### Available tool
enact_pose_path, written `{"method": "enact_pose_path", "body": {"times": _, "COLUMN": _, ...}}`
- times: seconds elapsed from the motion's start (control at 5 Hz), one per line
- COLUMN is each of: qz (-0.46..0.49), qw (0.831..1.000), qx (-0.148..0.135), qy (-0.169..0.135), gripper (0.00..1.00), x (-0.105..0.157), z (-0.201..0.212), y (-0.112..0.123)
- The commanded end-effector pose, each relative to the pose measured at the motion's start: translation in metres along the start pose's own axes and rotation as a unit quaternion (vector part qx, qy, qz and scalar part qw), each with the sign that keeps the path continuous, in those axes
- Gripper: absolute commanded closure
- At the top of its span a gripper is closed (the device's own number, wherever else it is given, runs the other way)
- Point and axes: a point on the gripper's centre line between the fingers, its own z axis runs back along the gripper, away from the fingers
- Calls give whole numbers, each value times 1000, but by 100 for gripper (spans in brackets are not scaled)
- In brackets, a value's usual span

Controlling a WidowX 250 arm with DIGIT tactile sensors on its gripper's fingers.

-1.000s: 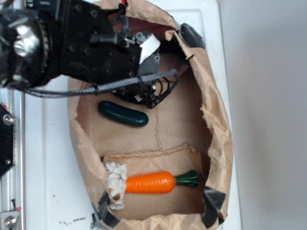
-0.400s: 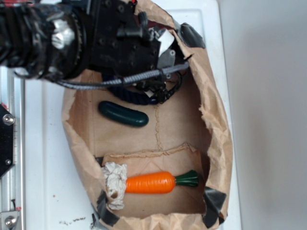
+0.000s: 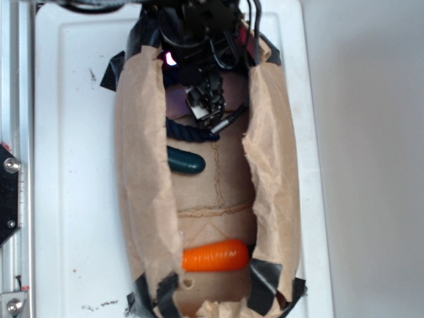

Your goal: Grab the blue rope.

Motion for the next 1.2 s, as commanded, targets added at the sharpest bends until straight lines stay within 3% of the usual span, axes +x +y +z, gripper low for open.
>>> {"method": "enact_pose_path", "body": {"times": 0.0, "qz": -14, "qw": 999, "qx": -3, "qy": -28, "gripper": 0, "x": 15, "z": 35, "y": 32}}
{"method": "enact_pose_path", "body": {"times": 0.2, "qz": -13, "qw": 999, "qx": -33, "qy": 14, "gripper": 0, "x": 30, "z": 37, "y": 42}}
{"method": "enact_pose_path", "body": {"times": 0.4, "qz": -13, "qw": 998, "qx": -51, "qy": 19, "gripper": 0, "x": 33, "z": 38, "y": 49}}
{"method": "enact_pose_path", "body": {"times": 0.6, "qz": -27, "qw": 997, "qx": -69, "qy": 17, "gripper": 0, "x": 32, "z": 49, "y": -6}}
{"method": "enact_pose_path", "body": {"times": 0.8, "qz": -42, "qw": 996, "qx": -74, "qy": -22, "gripper": 0, "x": -2, "z": 63, "y": -46}}
{"method": "enact_pose_path", "body": {"times": 1.0, "qz": -42, "qw": 996, "qx": -74, "qy": -22, "gripper": 0, "x": -2, "z": 63, "y": -46}}
